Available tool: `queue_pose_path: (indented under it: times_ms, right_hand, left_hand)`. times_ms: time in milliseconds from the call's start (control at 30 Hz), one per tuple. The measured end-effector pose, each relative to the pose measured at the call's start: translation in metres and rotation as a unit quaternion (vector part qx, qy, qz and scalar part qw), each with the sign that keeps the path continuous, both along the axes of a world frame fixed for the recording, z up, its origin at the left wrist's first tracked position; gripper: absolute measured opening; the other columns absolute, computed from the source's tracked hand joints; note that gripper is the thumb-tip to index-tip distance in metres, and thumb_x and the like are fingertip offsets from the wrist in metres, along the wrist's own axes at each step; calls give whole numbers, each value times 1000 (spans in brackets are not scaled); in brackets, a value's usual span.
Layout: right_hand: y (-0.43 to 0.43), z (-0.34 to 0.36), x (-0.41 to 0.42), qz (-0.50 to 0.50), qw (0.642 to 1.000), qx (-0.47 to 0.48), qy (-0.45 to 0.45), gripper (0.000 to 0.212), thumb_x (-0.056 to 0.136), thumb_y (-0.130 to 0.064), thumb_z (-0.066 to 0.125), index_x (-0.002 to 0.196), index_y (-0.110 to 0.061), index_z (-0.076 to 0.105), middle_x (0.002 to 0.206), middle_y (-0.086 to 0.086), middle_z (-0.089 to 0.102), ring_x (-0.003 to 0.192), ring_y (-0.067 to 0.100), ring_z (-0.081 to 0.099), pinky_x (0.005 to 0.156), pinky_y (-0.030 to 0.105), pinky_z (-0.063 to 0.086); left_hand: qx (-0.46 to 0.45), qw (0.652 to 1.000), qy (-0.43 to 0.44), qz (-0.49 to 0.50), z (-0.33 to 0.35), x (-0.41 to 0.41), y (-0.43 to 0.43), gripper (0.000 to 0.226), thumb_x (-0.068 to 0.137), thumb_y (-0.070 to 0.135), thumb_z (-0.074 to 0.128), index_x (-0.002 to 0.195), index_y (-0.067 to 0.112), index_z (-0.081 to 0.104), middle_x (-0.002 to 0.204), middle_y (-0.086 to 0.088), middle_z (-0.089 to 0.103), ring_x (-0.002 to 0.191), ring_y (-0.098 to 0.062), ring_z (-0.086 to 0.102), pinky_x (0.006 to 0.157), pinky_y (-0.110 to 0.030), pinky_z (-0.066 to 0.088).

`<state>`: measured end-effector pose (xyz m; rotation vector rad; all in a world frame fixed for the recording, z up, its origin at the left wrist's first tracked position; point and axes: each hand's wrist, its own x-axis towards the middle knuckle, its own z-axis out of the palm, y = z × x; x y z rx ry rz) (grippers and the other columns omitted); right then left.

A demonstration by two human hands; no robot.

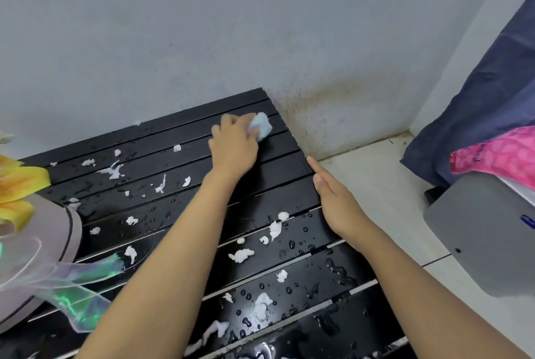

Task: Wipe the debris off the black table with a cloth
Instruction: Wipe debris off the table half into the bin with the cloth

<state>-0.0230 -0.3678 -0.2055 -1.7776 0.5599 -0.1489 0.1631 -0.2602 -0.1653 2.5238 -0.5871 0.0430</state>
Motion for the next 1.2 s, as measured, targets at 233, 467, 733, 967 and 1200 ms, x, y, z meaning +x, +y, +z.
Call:
queue_pose_path:
  times_ms: [233, 467, 733, 967, 1200]
  right_hand:
    - [-1, -2, 4, -7, 1000, -15, -7, 42, 106, -36, 27, 146, -48, 33, 152, -19, 34, 131, -7, 28, 106, 15, 17]
    - [0, 2, -1, -15, 997, -70, 11, 43, 106, -29, 27, 146, -42, 36, 147, -8, 46, 132, 10, 44, 109, 26, 32]
    - [27, 16, -93, 39, 977, -168, 126, 43, 100, -56, 14, 139, -70, 2, 127, 16, 61, 110, 31, 60, 97, 44, 46]
    - [25, 8, -89, 11, 988, -132, 74, 40, 101, -55, 18, 136, -74, 12, 134, 20, 53, 121, 33, 53, 104, 43, 40]
    - [23, 5, -85, -2, 995, -92, 43, 37, 102, -50, 24, 118, -83, 18, 142, -3, 52, 129, 19, 49, 106, 36, 35]
  left_hand:
    - [62, 992, -90, -64, -18, -45, -2, 36, 96, 23, 47, 132, 29, 51, 124, 0, 47, 102, -28, 43, 83, -36, 31]
    - [49, 986, -76, -138, -17, -129, 25, 34, 97, 28, 48, 131, 31, 52, 118, 5, 48, 93, -23, 43, 80, -35, 36]
    - [-80, 901, 386, -181, 46, -61, 26, 26, 96, 19, 54, 117, 26, 66, 103, -2, 68, 79, -13, 60, 69, -22, 51]
    - [89, 996, 4, -2, 0, -18, 0, 41, 97, 25, 42, 136, 30, 49, 132, -9, 44, 112, -36, 43, 95, -43, 36]
    - [-16, 962, 62, -265, -10, -129, 35, 37, 95, 25, 51, 130, 35, 56, 116, 10, 48, 104, -23, 44, 95, -37, 36]
